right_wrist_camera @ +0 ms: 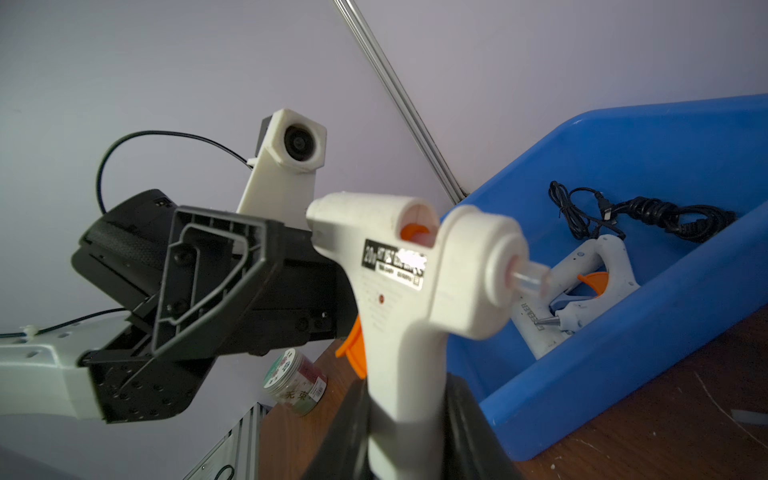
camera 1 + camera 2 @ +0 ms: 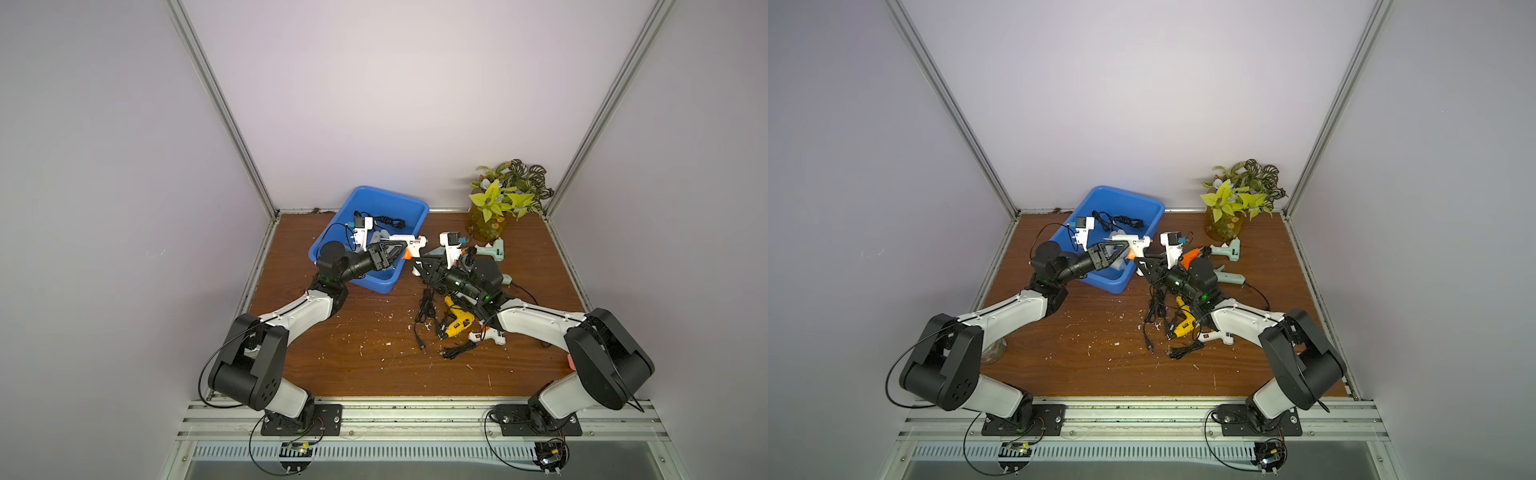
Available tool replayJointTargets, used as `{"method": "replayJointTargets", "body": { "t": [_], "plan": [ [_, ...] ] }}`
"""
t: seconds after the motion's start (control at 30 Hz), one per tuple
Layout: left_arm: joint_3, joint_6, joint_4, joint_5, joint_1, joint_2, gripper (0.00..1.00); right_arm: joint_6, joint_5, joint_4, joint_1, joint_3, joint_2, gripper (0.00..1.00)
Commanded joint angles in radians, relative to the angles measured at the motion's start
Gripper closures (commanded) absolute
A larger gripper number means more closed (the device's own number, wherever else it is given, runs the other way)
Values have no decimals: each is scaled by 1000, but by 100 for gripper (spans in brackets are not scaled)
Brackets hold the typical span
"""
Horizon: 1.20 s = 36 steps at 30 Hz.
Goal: Put the hot melt glue gun into the storage box
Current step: Pick up the hot melt adhesive gun from the center of the board.
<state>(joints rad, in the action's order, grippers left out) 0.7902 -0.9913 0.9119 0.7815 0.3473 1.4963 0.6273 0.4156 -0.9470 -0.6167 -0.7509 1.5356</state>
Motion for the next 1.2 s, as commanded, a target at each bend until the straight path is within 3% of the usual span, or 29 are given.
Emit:
{"method": "replayJointTargets", "body": {
  "t": [0.0, 0.37, 0.47, 0.6, 0.73, 1.03, 1.17],
  "plan": [
    [29, -16, 62, 14, 8, 8, 41, -31, 28, -46, -13, -46, -3, 100],
    [23, -31, 80, 18, 8, 1, 79, -55, 19, -4, -26, -61, -4, 95],
    [23, -32, 80, 18, 9, -8, 87, -63, 17, 13, -27, -66, -11, 83],
    [41, -40, 81, 18, 9, -16, 99, -86, -9, 68, -26, -70, -41, 55],
    [105, -67, 87, 36, 8, -15, 100, -134, -88, 190, -26, -65, -121, 29],
    [297, -131, 88, 50, -41, 7, 100, -209, -477, 493, -24, 20, -450, 5],
    [393, -166, 88, 56, -100, 24, 100, -234, -638, 642, -23, 31, -585, 1]
  ]
}}
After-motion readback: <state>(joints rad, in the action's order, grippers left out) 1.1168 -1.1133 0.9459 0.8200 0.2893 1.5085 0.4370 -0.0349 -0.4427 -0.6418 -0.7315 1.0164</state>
